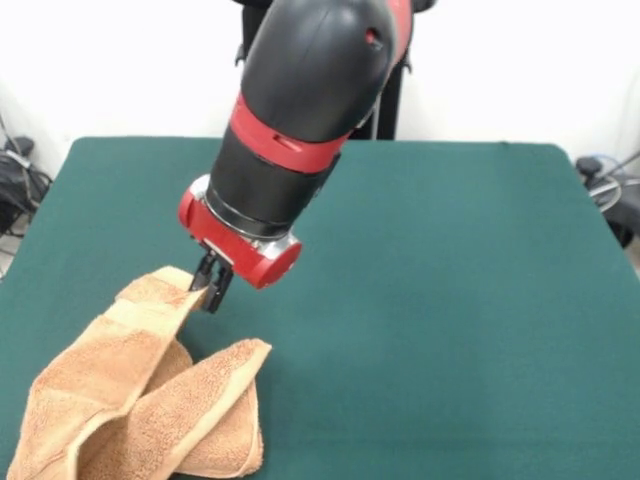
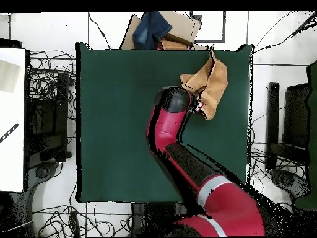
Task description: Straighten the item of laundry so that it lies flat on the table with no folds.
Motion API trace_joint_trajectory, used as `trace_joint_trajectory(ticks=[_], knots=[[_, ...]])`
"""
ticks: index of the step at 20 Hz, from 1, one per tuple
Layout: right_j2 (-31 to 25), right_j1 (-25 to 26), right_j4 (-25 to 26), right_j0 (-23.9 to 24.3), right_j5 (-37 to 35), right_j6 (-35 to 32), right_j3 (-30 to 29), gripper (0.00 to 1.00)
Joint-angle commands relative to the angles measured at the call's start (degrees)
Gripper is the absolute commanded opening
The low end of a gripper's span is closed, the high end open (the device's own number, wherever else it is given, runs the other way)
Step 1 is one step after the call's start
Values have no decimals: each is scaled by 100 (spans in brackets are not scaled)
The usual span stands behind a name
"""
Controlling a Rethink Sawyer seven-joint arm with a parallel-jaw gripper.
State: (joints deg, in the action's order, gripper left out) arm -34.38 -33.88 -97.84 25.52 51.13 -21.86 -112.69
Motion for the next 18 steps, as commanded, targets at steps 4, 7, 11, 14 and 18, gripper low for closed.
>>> trace_joint_trajectory(ticks=[4, 7, 11, 14, 18], knots=[[43, -80, -560, -394, -480, -2219, -313, 0], [-37, -152, -796, -437, -369, -2135, -294, 0], [-74, -192, -961, -531, -387, -2253, -267, 0], [-99, -193, -1082, -619, -375, -2335, -202, 0], [-75, -180, -1154, -730, -394, -2423, -148, 0]])
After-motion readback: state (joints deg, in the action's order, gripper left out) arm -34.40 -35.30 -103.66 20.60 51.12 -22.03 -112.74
